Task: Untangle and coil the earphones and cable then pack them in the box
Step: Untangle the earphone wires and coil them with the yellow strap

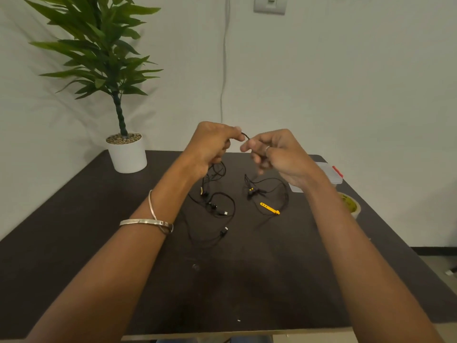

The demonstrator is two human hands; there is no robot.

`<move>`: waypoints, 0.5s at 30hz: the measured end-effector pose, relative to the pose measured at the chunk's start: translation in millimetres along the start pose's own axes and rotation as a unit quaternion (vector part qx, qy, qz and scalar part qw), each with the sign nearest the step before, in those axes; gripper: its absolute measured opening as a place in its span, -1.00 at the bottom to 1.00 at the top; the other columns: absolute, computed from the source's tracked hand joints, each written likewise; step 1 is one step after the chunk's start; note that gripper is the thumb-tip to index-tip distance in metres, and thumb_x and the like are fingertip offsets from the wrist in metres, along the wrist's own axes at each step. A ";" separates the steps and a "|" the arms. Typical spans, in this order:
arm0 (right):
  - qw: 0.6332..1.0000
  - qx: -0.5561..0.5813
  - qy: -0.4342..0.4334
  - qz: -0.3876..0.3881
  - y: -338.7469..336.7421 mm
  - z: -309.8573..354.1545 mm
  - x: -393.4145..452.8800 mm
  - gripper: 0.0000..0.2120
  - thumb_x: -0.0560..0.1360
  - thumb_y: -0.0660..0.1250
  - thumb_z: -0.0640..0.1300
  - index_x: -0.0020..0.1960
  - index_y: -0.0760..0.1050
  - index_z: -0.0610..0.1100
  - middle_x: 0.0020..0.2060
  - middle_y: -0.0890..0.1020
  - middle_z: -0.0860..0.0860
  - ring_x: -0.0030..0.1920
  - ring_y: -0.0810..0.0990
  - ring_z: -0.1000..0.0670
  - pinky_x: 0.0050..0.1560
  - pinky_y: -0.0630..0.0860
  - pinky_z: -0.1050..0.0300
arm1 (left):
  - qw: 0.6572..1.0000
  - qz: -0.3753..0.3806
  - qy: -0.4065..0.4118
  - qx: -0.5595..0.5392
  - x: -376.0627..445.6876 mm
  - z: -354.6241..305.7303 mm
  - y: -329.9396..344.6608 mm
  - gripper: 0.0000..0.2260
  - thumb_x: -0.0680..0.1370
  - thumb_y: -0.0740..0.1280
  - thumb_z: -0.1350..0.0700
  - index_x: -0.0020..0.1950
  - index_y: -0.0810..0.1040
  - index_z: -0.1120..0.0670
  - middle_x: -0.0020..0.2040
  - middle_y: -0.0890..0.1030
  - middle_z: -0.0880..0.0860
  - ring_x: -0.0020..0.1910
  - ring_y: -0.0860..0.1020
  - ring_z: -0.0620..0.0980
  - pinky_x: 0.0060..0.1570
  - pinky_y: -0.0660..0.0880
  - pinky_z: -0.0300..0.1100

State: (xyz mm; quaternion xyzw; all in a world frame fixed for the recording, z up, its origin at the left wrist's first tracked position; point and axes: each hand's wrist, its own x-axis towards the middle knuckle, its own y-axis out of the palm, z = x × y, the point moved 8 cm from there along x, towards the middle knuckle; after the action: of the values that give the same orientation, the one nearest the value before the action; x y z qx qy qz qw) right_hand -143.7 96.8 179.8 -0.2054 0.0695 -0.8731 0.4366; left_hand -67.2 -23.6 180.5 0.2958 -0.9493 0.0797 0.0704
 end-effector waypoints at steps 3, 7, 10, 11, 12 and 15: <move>0.999 0.019 0.025 -0.032 -16.1 -11.0 -3.7 -0.72 0.63 0.18 -0.22 -0.20 0.55 -0.20 -0.49 0.37 0.03 -0.48 0.32 0.12 -0.48 0.33 0.27 | 1.000 0.019 0.003 0.015 -0.5 2.5 -7.1 -0.75 0.55 0.34 0.03 -0.18 0.67 0.16 -0.50 0.22 -0.04 -0.52 0.11 -0.08 -0.50 0.07 -0.25; 0.990 -0.105 0.013 -0.095 -54.4 -18.0 -6.5 -0.68 0.63 0.14 -0.27 -0.24 0.53 -0.13 -0.45 0.40 0.00 -0.42 0.37 0.10 -0.35 0.40 0.24 | 0.999 0.034 -0.003 0.036 -2.6 12.6 -15.0 -0.74 0.57 0.33 0.03 -0.23 0.66 0.14 -0.51 0.23 -0.05 -0.53 0.13 -0.09 -0.50 0.09 -0.25; 0.971 -0.177 0.013 -0.158 -84.6 -24.2 -9.7 -0.67 0.62 0.15 -0.27 -0.26 0.53 -0.10 -0.44 0.44 0.01 -0.37 0.38 0.04 -0.29 0.35 0.19 | 0.998 0.021 -0.005 0.058 -2.8 19.2 -22.6 -0.74 0.57 0.32 0.05 -0.22 0.66 0.16 -0.52 0.24 -0.06 -0.54 0.14 -0.10 -0.48 0.08 -0.23; 0.964 -0.203 0.012 -0.174 -91.8 -26.3 -10.8 -0.68 0.62 0.16 -0.27 -0.25 0.54 -0.11 -0.43 0.46 0.02 -0.36 0.40 0.03 -0.29 0.34 0.19 | 0.998 0.018 -0.005 0.063 -2.9 20.5 -23.2 -0.74 0.57 0.32 0.05 -0.23 0.66 0.16 -0.53 0.25 -0.07 -0.53 0.13 -0.09 -0.47 0.08 -0.22; 0.954 -0.232 0.013 -0.187 -96.8 -27.9 -12.3 -0.70 0.62 0.16 -0.26 -0.23 0.55 -0.13 -0.41 0.49 0.02 -0.34 0.42 0.01 -0.30 0.35 0.20 | 0.998 0.017 -0.005 0.067 -2.8 21.4 -23.1 -0.74 0.57 0.32 0.06 -0.24 0.65 0.16 -0.54 0.25 -0.07 -0.52 0.12 -0.09 -0.46 0.07 -0.21; 0.911 -0.323 0.020 -0.257 -110.5 -32.8 -18.0 -0.75 0.60 0.16 -0.31 -0.10 0.60 -0.25 -0.18 0.64 -0.12 -0.18 0.51 -0.05 -0.20 0.35 0.22 | 0.998 0.008 -0.006 0.067 -1.4 22.4 -22.9 -0.73 0.57 0.32 0.06 -0.24 0.65 0.16 -0.53 0.24 -0.05 -0.51 0.12 -0.07 -0.46 0.07 -0.21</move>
State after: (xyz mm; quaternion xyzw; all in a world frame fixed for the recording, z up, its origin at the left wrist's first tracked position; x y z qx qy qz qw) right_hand -229.0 176.5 178.0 -0.3279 0.3011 -0.8892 0.1059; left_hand -54.9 -45.8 160.9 0.2924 -0.9447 0.1417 0.0442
